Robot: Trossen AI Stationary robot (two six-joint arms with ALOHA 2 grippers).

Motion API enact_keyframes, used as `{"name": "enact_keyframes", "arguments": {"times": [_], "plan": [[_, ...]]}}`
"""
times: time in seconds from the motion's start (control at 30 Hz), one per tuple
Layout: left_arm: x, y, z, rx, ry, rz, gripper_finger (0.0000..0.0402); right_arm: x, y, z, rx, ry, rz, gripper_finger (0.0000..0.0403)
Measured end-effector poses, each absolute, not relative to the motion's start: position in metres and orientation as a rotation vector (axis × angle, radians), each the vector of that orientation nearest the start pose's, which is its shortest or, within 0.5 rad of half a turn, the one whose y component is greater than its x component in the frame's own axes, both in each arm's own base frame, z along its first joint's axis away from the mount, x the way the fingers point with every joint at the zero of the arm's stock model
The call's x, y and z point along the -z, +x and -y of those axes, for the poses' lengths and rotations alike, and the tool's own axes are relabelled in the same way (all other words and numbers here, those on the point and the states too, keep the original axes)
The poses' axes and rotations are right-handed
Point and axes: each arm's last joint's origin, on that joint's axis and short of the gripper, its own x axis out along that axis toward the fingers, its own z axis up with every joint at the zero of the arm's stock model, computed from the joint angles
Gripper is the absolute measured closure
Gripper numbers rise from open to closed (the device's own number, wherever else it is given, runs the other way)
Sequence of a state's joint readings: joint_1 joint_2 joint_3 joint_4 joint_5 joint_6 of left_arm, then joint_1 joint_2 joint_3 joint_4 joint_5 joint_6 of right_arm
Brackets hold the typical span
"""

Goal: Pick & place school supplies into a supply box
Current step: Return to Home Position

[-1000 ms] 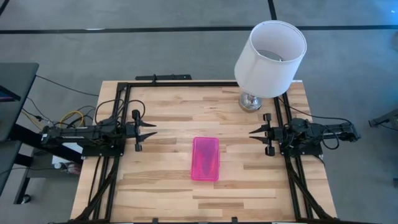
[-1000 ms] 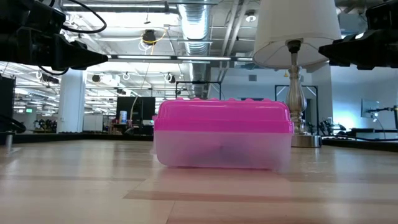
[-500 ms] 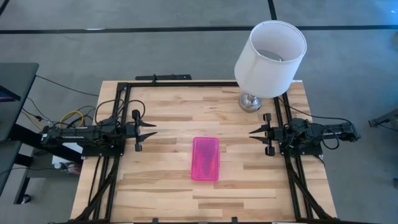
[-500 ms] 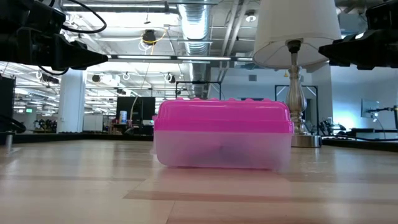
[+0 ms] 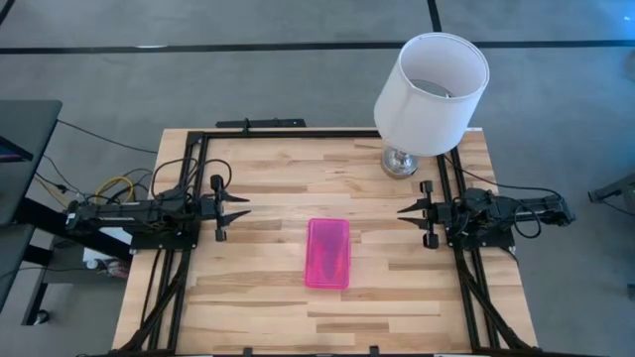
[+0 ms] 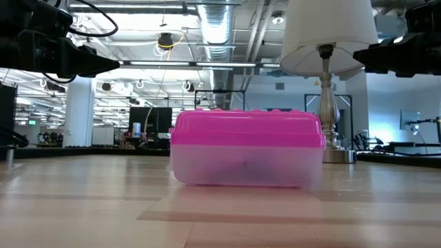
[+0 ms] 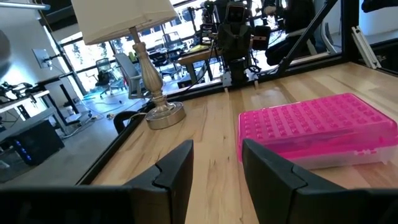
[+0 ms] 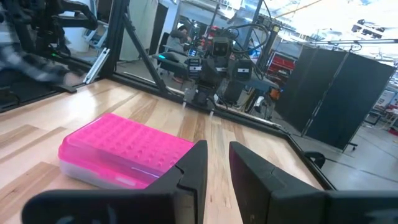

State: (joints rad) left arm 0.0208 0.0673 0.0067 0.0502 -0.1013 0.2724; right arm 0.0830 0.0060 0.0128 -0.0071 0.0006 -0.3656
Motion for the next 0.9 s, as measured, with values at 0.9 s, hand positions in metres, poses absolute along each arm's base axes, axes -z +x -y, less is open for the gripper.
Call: {"name": "enact_keyframes", "arguments": {"times": [0.9], "plan": [[-0.1652, 0.1013, -0.0051, -0.12, 0.267, -0.027, 0.0269, -0.1667, 0.097, -0.008, -0.082, -0.366, 0.015, 0.034]]}}
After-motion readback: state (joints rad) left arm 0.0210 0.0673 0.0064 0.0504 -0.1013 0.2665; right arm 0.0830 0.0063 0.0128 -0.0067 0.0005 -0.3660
